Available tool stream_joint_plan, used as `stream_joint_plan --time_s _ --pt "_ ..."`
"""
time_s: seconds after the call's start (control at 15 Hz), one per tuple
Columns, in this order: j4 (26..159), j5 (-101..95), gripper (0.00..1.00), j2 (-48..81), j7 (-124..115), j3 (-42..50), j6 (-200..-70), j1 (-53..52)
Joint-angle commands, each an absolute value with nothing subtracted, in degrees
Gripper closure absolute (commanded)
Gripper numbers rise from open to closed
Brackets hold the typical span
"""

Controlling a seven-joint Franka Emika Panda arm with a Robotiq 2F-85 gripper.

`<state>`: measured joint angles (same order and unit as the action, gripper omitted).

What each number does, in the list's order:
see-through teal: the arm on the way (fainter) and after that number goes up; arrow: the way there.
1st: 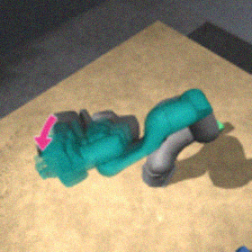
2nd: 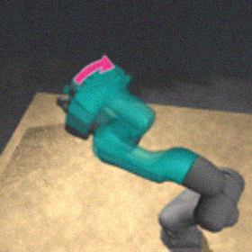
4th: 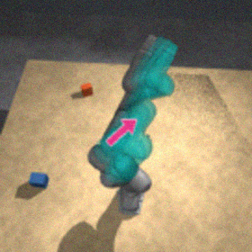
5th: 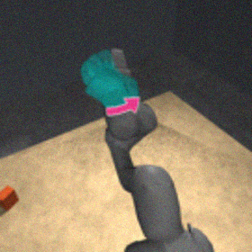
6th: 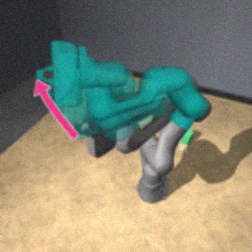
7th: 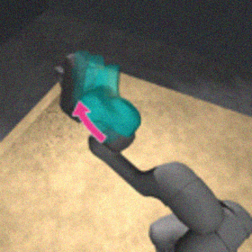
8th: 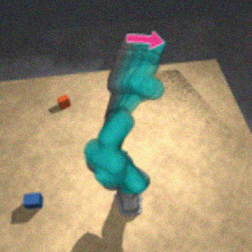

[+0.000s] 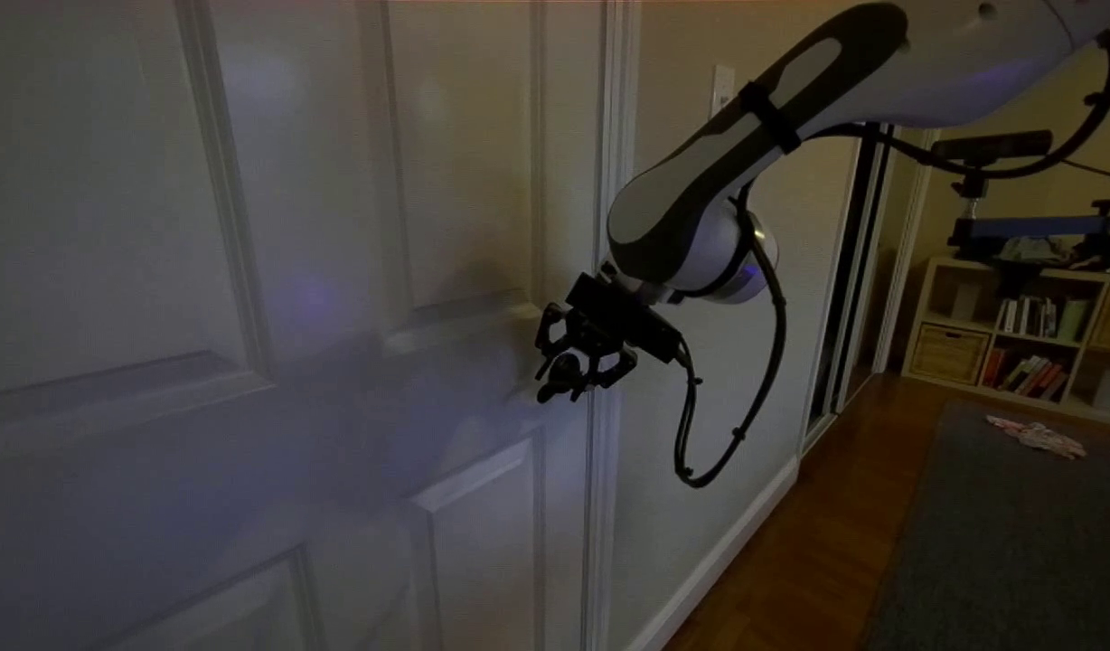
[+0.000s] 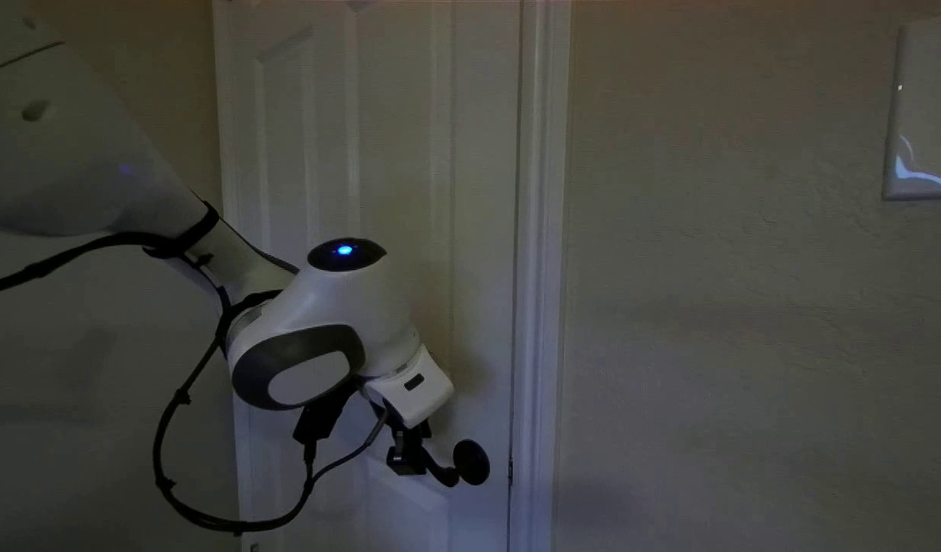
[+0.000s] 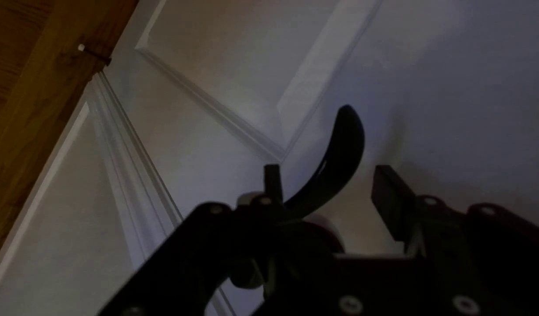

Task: Open the door

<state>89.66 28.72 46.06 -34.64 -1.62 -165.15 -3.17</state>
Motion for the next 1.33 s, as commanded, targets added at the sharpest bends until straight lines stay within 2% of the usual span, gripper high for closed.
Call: stream_joint_plan --time_s 0.0,0.13,0.67,1.27 --pt "86.66 27.81 0.73 47.49 -37.06 -0.46 -161.8 -3.19" --pt "86.37 27.54 0.85 47.4 -37.63 -0.14 -160.7 -3.37" --pt "87.36 26.3 0.87 49.62 -38.99 -0.21 -160.58 -3.31" --pt "86.88 24.49 0.87 56.78 -40.62 3.98 -159.16 -3.83"
